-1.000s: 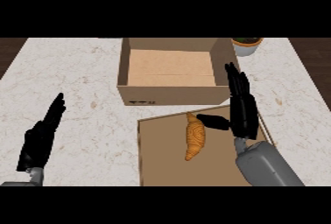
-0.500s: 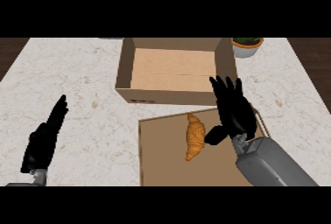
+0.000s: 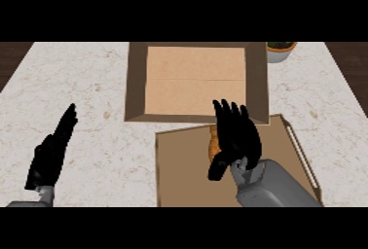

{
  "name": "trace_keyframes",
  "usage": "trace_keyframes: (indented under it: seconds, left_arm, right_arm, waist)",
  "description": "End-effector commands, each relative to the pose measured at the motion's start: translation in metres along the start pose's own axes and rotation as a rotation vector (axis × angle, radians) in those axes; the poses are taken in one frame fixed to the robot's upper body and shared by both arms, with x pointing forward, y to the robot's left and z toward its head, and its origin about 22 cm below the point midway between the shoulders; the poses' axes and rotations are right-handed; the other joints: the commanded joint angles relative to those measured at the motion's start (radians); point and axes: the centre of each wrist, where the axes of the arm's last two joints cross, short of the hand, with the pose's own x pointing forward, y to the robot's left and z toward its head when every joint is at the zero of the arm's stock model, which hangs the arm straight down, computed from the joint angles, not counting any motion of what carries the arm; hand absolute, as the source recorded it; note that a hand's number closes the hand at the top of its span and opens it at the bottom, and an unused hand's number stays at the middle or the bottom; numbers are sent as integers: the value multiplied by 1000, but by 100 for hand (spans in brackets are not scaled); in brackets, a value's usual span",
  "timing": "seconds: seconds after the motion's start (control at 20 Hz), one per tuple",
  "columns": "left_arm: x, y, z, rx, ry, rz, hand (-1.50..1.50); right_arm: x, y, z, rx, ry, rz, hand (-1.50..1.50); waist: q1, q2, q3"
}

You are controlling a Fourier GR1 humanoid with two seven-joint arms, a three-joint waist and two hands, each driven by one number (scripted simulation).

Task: Pick the croissant from the tray and place it in the cardboard box

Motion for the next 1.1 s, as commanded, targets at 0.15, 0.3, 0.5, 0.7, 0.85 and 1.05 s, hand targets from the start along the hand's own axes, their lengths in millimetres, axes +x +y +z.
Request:
trace_keyframes:
  seconds: [0.15, 0.3, 0.5, 0.7, 0.85, 1.05]
  left_arm:
    - [-5, -2, 14, -17, 2, -1, 0]
    - [5, -14, -1, 6, -5, -3, 0]
    - [3, -1, 2, -5, -6, 3, 0]
    - [0, 25, 8, -10, 1, 1, 0]
    - [-7, 11, -1, 1, -4, 9, 0]
    - [4, -3, 3, -8, 10, 11, 0]
  right_arm:
    - [19, 20, 10, 44, 179, 73, -150]
    - [14, 17, -3, 71, 213, 92, -150]
    - [5, 31, -6, 72, 218, 96, -150]
    - [-4, 38, -3, 62, 216, 85, -150]
    - [13, 35, -7, 66, 220, 93, -150]
    - [-6, 24, -14, 44, 234, 86, -150]
  waist:
    - [9, 5, 4]
    - [3, 7, 4]
    - [4, 8, 4]
    - [6, 8, 4]
    - [7, 9, 4]
    - [5, 8, 4]
